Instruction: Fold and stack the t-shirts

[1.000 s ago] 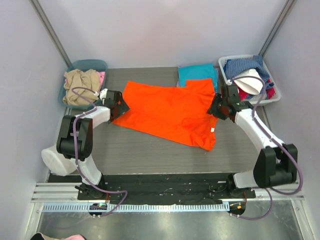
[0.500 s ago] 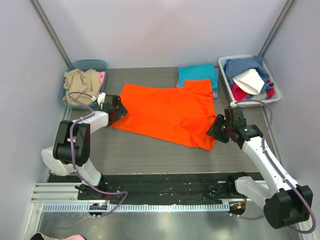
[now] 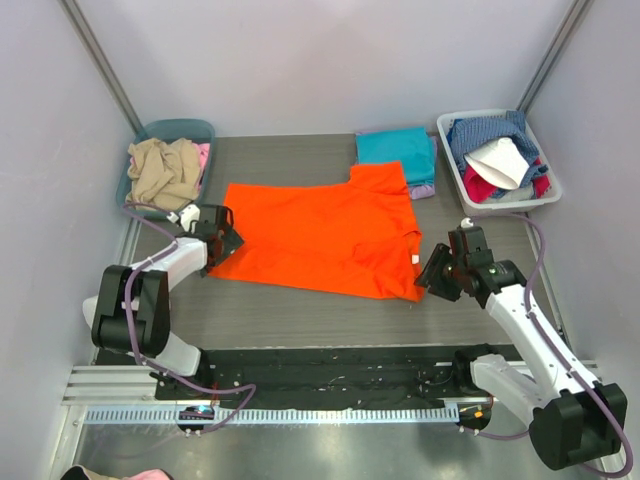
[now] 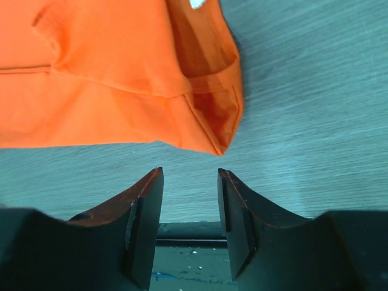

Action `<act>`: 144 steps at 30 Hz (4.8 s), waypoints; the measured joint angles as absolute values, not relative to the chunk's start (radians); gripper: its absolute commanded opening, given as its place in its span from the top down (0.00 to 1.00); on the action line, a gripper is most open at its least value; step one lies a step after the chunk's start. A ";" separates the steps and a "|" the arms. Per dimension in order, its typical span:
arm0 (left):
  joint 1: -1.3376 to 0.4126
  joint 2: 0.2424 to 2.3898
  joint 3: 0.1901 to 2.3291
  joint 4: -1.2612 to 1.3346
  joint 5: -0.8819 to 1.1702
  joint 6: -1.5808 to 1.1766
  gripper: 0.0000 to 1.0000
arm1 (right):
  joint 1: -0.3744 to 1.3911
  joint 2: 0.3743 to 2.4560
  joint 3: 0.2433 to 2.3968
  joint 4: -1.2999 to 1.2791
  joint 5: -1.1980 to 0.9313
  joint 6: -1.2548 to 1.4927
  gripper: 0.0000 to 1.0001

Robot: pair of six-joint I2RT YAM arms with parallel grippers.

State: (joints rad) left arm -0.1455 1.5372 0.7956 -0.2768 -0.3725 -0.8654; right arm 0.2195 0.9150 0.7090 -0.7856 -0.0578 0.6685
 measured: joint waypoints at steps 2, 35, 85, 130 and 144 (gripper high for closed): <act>-0.138 1.513 0.780 -0.308 -0.383 -0.866 0.00 | 0.221 0.909 0.680 -0.784 -0.058 0.669 0.53; -0.083 1.498 0.759 -0.356 -0.393 -0.860 0.00 | 0.248 1.069 0.538 -0.536 -0.050 0.641 0.99; -0.160 1.489 0.823 -0.270 -0.159 -0.921 0.03 | 0.249 1.034 0.562 -0.580 0.051 0.650 0.99; -0.186 1.328 0.719 -0.305 -0.194 -0.958 0.00 | 0.250 1.028 0.755 -0.673 0.112 0.663 0.65; -0.201 1.122 0.581 -0.374 -0.194 -0.915 0.00 | 0.338 1.176 0.829 -0.584 -0.030 0.584 0.64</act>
State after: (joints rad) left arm -0.2012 1.1217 0.5812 -0.3737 -0.1944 -0.9146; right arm 0.3382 1.1755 0.8288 -0.5842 -0.0303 0.5842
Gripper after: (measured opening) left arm 0.994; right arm 0.358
